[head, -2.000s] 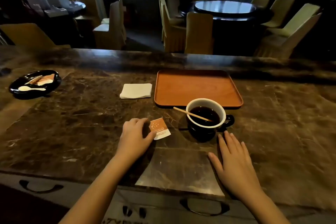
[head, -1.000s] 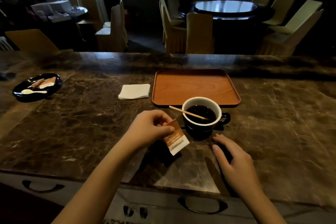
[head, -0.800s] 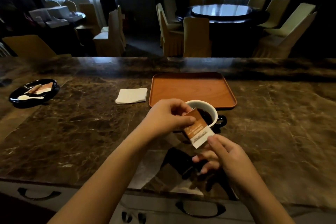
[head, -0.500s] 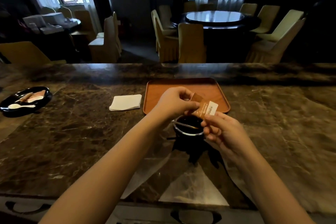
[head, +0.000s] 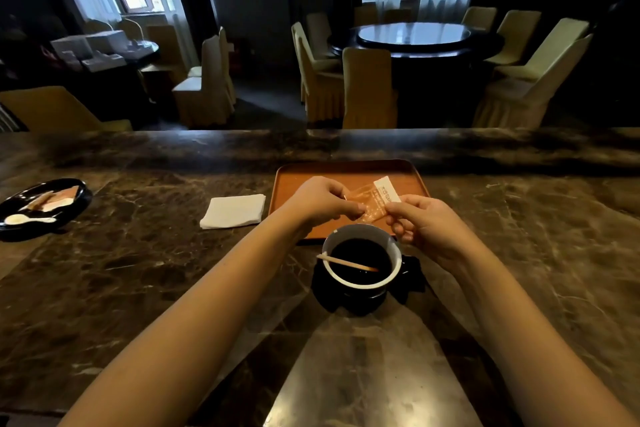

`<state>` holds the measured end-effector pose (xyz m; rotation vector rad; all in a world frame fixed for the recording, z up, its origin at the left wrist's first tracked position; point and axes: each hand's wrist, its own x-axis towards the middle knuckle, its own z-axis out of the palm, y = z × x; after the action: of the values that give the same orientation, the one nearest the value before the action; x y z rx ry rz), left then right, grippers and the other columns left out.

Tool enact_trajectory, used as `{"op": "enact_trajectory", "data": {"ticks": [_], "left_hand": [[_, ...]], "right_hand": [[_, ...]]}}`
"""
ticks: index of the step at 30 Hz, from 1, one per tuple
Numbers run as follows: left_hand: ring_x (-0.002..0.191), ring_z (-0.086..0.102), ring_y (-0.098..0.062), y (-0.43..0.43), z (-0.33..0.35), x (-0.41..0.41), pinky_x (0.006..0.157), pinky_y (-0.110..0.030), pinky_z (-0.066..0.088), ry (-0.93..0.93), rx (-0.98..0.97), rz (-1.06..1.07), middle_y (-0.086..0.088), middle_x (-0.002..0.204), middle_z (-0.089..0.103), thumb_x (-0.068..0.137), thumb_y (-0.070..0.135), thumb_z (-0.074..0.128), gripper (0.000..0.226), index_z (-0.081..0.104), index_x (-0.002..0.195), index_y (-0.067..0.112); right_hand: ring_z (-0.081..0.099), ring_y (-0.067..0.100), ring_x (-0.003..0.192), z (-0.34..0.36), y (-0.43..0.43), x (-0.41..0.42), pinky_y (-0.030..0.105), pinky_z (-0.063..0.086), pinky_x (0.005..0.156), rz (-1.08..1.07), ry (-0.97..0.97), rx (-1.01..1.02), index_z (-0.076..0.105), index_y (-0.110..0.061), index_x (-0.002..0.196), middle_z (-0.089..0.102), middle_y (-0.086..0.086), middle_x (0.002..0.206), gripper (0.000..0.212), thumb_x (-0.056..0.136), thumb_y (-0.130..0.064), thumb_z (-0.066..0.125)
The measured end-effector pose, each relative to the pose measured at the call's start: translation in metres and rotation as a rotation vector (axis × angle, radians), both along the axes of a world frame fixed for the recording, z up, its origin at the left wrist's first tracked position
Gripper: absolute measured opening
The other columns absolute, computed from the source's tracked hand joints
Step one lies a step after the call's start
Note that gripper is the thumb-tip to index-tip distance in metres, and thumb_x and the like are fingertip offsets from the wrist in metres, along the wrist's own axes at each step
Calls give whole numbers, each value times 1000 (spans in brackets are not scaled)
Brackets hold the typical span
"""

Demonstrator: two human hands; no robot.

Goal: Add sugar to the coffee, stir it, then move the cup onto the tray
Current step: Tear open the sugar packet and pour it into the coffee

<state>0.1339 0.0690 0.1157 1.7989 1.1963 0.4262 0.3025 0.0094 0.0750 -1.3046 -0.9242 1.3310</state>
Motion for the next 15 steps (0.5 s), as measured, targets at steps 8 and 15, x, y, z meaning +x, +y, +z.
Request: {"op": "enact_trajectory", "data": {"ticks": [8,15], "left_hand": [[57,53,-1,8,-4,-1,56,-20,36,27,-4,23,7,68,65,77,23,68,12,66,66,17],[60,53,-3,8,-8,0,57,-21,37,20,0,43,5,69,66,76,21,69,11,68,68,14]], "right_hand": [[52,8,46,-10,8,2,15,43,41,28,-148,27,70,-10,78,64,0,56,9,84,-15,64],[54,6,45,-12,9,3,14,43,40,17,-197,70,69,-8,79,66,-1,55,8,83,-14,65]]}}
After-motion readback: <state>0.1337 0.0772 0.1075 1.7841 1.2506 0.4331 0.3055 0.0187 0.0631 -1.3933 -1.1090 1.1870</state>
